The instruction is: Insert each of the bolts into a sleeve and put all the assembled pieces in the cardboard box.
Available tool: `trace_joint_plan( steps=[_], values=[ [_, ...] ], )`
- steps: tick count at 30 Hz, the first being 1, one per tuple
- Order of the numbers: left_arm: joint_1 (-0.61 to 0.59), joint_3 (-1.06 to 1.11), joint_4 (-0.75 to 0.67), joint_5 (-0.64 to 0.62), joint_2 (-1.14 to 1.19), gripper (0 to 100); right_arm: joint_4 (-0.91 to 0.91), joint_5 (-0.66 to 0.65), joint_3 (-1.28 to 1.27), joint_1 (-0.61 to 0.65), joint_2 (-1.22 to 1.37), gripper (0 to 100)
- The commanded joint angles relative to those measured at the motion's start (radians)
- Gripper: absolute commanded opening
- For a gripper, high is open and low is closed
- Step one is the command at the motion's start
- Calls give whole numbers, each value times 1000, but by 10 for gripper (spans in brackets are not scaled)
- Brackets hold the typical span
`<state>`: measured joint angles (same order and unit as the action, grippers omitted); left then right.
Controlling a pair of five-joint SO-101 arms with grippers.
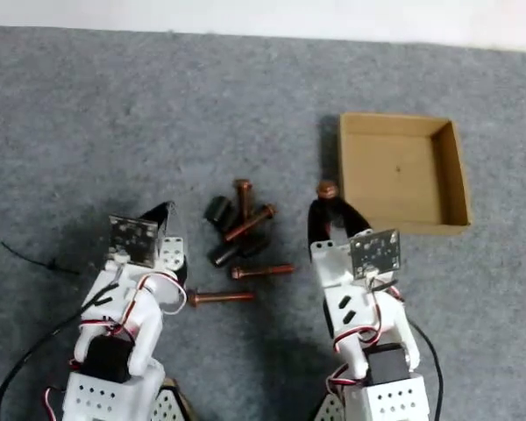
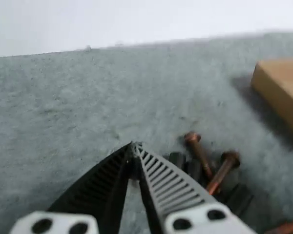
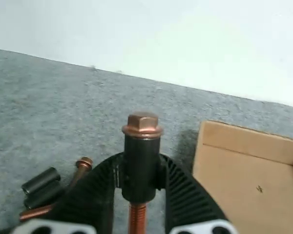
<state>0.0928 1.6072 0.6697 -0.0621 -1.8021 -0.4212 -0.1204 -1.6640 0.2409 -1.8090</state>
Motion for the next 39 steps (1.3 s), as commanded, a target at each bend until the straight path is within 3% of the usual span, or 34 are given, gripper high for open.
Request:
trace_joint_plan(
  steps=[1, 9, 21, 28, 35, 39],
  values=[
    [-7, -58, 28, 48, -7, 6, 38, 8, 110, -30, 119, 5],
    [-1, -58, 61, 52, -1, 6, 54, 20, 550, -84, 771, 5],
    [-1, -28, 57, 54, -10, 6, 174, 324, 951, -274, 1495, 5],
    [-1, -25, 31, 54, -10, 6, 174, 368, 1017, -311, 1690, 17],
    [-7, -28, 31, 54, -10, 6, 174, 368, 1017, -309, 1702, 198],
    [-7, -25, 31, 54, -10, 6, 174, 368, 1017, -308, 1704, 232]
  ],
)
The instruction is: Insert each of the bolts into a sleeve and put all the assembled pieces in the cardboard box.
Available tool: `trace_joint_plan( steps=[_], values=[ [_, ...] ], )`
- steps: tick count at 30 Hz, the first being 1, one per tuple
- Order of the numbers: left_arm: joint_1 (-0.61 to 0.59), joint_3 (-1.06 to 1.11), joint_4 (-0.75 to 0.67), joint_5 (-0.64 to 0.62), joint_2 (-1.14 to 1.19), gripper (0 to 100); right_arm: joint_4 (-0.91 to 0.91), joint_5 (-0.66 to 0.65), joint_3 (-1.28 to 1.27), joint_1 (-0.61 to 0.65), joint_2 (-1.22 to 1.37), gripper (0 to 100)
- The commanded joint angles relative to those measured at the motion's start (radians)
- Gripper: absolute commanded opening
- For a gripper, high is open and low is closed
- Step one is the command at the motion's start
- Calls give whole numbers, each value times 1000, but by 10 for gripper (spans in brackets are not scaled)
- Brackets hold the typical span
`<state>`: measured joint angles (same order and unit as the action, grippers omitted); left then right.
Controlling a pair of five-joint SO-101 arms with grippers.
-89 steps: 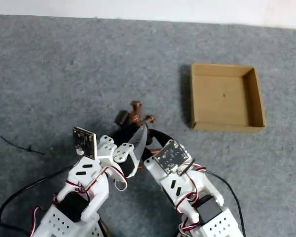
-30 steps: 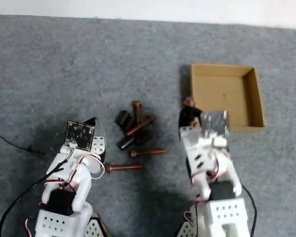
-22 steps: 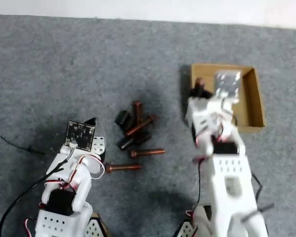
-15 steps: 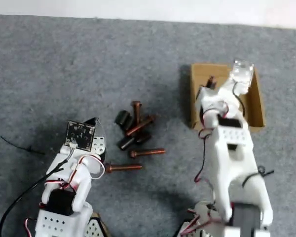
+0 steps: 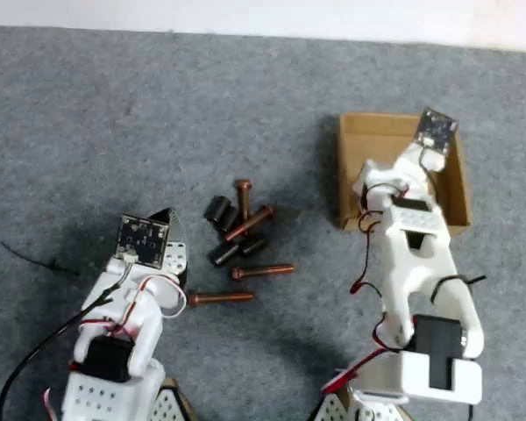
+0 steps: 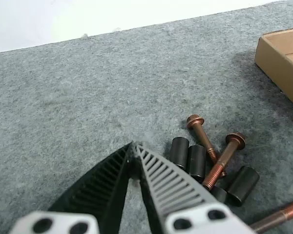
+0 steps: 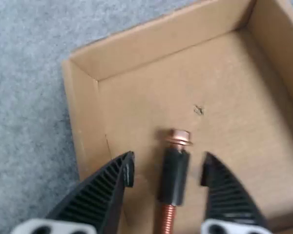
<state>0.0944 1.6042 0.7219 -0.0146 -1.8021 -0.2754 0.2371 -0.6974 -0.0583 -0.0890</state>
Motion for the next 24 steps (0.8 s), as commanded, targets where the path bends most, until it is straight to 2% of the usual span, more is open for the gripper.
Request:
trace_joint_plan(
  steps=[1, 7, 15, 24],
  values=[
    [-8, -22, -21, 6, -10, 6, 28, 11, 50, -7, -16, 232],
    [-10, -25, -21, 6, -10, 6, 19, 9, 47, 88, -18, 232],
    [-51, -27, -23, 2, -10, 6, -147, 9, 54, 248, -18, 232],
    [-58, -36, -23, 2, -10, 6, -156, 9, 53, 456, -19, 232]
  ],
)
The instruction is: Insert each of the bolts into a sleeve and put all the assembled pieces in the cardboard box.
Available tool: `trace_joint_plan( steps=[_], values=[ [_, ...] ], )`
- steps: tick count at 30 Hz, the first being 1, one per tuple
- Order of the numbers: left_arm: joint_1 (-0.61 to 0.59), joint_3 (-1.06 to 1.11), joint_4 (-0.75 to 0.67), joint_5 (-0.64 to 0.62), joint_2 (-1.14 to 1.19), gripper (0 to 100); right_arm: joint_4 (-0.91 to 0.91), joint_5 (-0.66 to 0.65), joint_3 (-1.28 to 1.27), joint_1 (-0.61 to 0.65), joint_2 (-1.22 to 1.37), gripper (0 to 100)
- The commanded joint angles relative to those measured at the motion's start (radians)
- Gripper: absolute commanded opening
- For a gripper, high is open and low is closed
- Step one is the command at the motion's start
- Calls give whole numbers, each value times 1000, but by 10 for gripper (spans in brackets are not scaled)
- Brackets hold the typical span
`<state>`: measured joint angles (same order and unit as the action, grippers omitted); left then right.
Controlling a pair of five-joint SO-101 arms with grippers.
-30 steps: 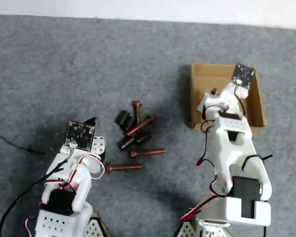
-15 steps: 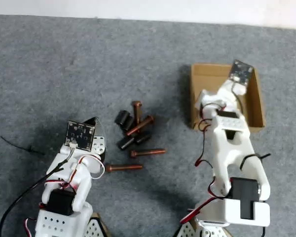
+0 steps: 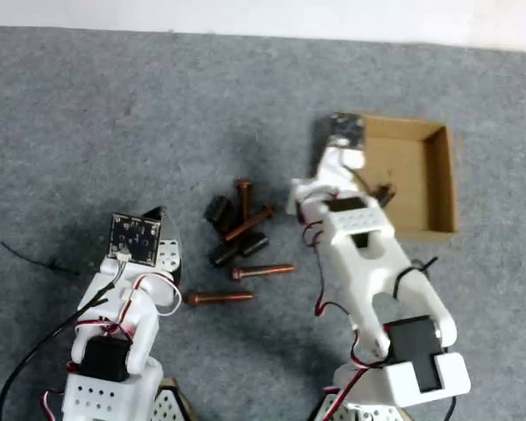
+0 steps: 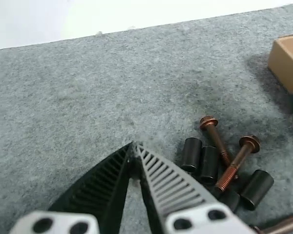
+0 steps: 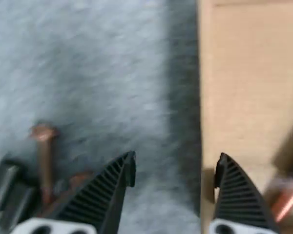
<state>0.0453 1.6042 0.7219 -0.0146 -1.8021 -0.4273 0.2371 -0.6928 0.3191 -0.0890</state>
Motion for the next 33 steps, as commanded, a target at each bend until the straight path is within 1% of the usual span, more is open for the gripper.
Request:
trace_joint_plan(
  steps=[1, 5, 8, 14, 19, 22, 27, 29, 33],
  values=[
    [-8, -36, -23, 2, -10, 6, -4, 9, 50, 101, -19, 232],
    [-8, -33, -23, 2, -10, 6, -5, 9, 48, 171, -44, 232],
    [-8, -31, -23, 2, -10, 6, -5, 9, 44, 194, -154, 232],
    [-8, -33, -23, 2, -10, 6, -39, 9, -99, 163, -414, 232],
    [-8, -31, -23, 2, -10, 6, -35, 9, -266, 160, -519, 232],
    [-8, -30, -23, 2, -10, 6, -31, 9, -306, 154, -501, 232],
    [-7, -28, -23, 2, -10, 6, 96, 9, -297, 148, -352, 232],
    [-7, -28, -23, 2, -10, 6, 122, 9, -249, 148, -265, 232],
    [-7, -27, -23, 2, -10, 6, 97, 9, -111, 102, -87, 231]
  ],
)
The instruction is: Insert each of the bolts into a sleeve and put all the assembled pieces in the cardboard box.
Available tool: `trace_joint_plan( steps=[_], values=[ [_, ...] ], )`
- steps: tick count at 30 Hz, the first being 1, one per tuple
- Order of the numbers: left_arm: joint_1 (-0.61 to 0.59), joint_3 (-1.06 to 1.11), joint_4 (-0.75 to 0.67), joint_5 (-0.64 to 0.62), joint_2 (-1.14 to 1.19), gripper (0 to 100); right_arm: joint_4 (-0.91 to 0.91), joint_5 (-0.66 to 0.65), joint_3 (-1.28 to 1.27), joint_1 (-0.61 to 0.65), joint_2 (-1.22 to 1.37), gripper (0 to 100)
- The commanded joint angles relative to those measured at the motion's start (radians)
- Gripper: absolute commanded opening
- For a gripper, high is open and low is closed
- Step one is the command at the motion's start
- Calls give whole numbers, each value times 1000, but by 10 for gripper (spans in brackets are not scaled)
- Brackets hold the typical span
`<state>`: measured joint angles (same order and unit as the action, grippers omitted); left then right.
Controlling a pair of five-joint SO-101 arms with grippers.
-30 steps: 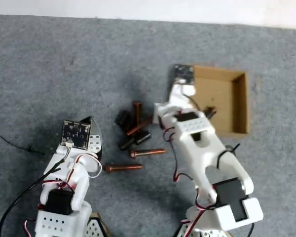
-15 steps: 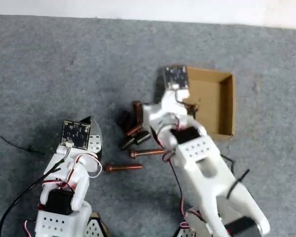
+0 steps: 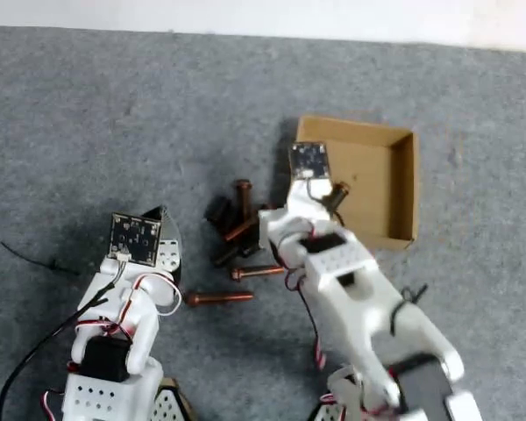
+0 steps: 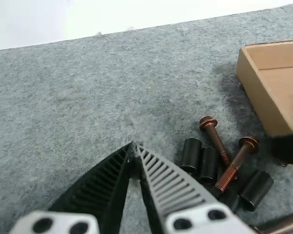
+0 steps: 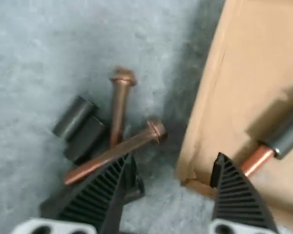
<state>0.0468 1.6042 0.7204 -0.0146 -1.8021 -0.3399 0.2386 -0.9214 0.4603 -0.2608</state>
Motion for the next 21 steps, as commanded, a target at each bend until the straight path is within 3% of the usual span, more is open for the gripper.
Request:
trace_joint_plan(
  steps=[1, 6, 9, 10, 15, 21],
  values=[
    [-8, -27, -21, 2, -10, 6, 7, 8, 147, -56, 124, 231],
    [-5, -27, -21, 2, -10, 6, -50, 8, 243, -150, 236, 197],
    [-4, -27, -21, 2, -10, 6, -122, 8, 266, -166, 228, 12],
    [-4, -27, -21, 2, -10, 6, -137, 8, 271, -168, 222, 0],
    [-4, -27, -21, 2, -10, 6, -162, -66, 269, -197, 209, 6],
    [-4, -27, -21, 2, -10, 6, -162, -117, 312, -331, 216, 5]
  ],
)
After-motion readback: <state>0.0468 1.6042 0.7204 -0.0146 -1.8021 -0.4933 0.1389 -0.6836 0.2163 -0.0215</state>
